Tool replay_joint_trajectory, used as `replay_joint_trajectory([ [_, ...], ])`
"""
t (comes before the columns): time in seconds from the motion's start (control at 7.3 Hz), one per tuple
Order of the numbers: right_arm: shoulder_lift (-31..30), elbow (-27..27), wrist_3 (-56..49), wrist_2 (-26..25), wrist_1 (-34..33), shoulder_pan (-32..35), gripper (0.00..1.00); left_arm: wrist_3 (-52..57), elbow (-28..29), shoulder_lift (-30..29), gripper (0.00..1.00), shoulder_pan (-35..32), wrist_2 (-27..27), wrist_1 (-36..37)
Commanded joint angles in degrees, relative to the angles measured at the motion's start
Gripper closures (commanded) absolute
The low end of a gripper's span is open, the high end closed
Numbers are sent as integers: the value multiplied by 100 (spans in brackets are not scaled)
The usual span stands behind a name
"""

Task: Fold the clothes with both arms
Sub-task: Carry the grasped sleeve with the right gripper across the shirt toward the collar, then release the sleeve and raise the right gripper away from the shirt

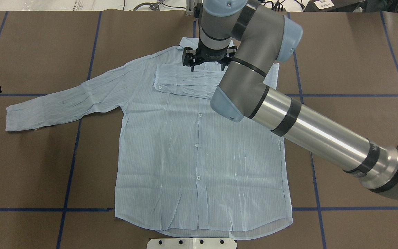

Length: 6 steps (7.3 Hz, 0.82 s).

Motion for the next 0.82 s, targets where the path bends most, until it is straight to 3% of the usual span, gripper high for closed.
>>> replay_joint_trajectory([
  [0.0,-977,1298,-944,306,-939,503,0,-1336,-231,307,12,1001,951,-121],
  [0.14,-1383,1652,-1209,595,-941,714,0,-1595,-223,404,16,1285,1278,-112],
  [0.68,-1853,2060,-1414,625,-923,822,0,-1597,-83,502,25,1481,1361,-60],
])
